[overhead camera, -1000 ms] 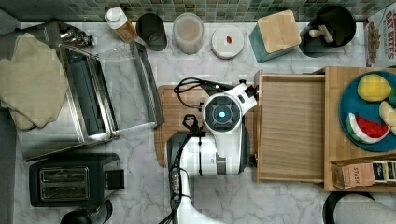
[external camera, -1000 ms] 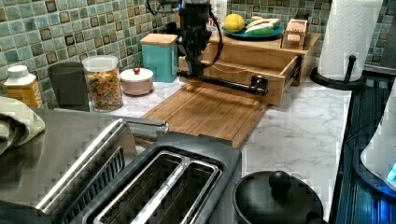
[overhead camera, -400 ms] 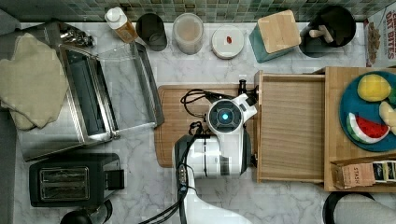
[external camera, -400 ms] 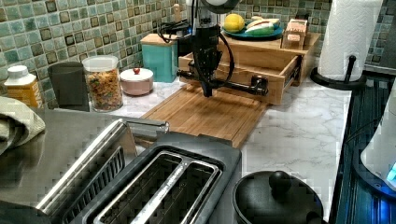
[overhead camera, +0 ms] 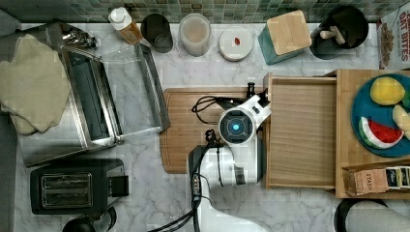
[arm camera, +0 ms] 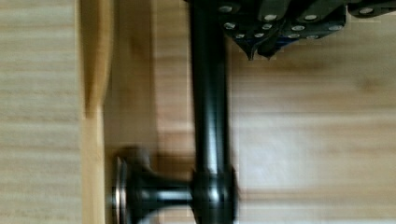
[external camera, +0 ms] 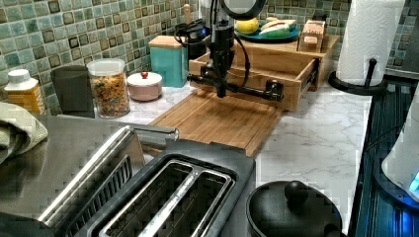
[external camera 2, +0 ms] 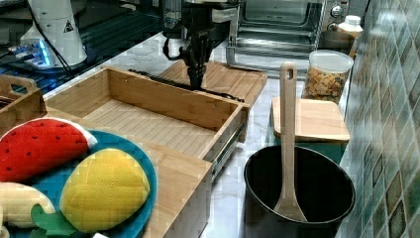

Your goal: Close the drawer.

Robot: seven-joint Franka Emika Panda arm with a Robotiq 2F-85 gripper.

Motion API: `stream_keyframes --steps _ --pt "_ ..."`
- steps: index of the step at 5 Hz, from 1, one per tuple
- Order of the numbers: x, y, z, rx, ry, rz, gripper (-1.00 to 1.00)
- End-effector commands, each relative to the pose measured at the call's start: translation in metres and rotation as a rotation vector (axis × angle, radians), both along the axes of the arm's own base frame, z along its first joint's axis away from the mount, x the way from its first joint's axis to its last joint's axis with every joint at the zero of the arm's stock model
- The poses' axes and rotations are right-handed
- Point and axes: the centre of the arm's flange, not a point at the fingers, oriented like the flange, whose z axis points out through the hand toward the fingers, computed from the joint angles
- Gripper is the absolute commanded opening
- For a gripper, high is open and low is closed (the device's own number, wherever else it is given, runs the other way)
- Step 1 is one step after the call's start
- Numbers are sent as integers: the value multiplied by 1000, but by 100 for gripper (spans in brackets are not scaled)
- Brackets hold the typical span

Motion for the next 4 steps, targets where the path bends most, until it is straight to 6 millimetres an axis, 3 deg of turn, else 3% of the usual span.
stream_keyframes --steps 1,3,4 --pt "13 -148 42 -39 -6 -107 -100" --pt "2 -260 63 -6 -93 -171 -100" --pt "-8 -293 83 -88 -93 -191 -100"
